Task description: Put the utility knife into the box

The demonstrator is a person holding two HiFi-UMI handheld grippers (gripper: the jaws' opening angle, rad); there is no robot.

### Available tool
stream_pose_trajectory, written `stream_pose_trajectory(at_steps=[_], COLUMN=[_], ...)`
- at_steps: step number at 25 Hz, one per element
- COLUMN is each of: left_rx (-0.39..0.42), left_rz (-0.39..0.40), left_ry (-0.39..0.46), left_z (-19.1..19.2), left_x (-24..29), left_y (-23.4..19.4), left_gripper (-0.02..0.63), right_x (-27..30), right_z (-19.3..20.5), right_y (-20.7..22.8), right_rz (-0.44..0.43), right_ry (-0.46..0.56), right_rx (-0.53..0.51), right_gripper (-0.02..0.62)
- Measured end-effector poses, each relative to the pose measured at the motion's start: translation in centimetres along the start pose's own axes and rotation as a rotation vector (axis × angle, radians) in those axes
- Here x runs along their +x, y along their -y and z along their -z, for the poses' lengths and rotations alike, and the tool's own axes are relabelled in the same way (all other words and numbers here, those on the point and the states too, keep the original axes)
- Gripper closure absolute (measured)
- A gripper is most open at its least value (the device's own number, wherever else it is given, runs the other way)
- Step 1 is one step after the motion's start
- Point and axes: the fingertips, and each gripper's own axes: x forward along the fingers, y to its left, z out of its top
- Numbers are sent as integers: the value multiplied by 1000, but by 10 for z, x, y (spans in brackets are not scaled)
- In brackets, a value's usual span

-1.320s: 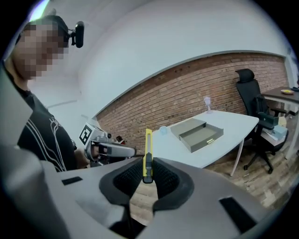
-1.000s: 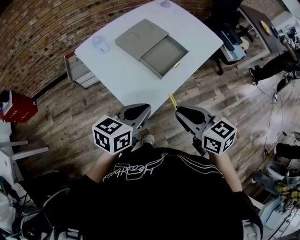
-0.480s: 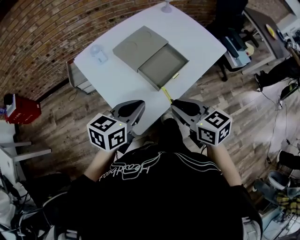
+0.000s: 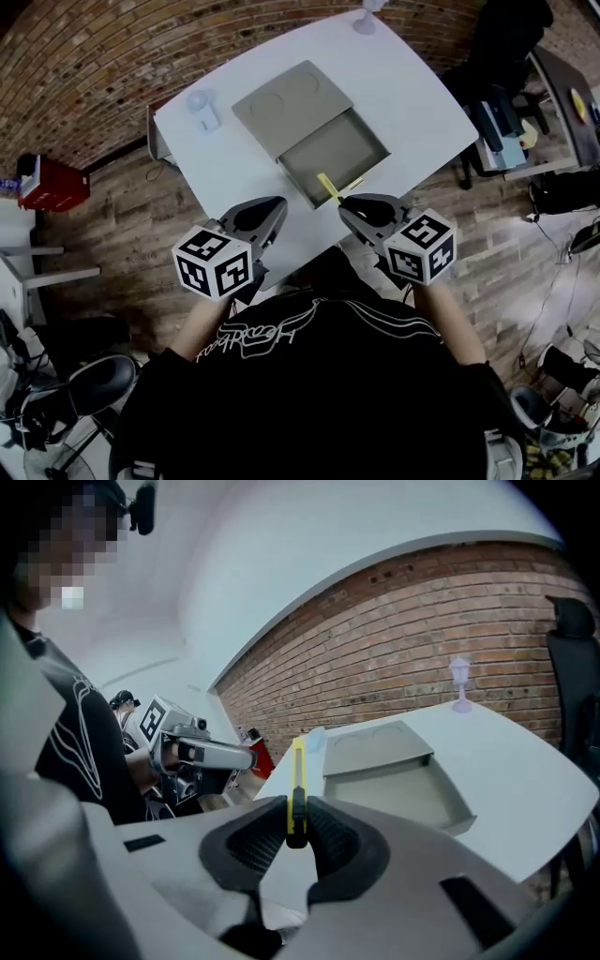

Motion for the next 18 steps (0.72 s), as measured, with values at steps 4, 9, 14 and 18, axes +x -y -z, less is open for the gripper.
stream_pose_trajectory(at_steps=[4,9,14,18], left_rx=[-34,-77,-108,-139], left_rz=[-42,-109,-179,-255], left_ry=[12,22,46,83], left_z=[-9,-15,-21,-26], left_x=[17,28,36,31], left_y=[-12,-25,-40,-53], left_gripper=[575,575,575,575], right_x=[14,32,56,76], right_z=[-9,-15,-13,-5], right_y=[27,55,80,92], right_rz=[-38,-90,-129,-179], right_ry=[-50,-136,-223,-299], right_rx=[-33,-113,-204,-241], right_gripper=[526,526,526,526])
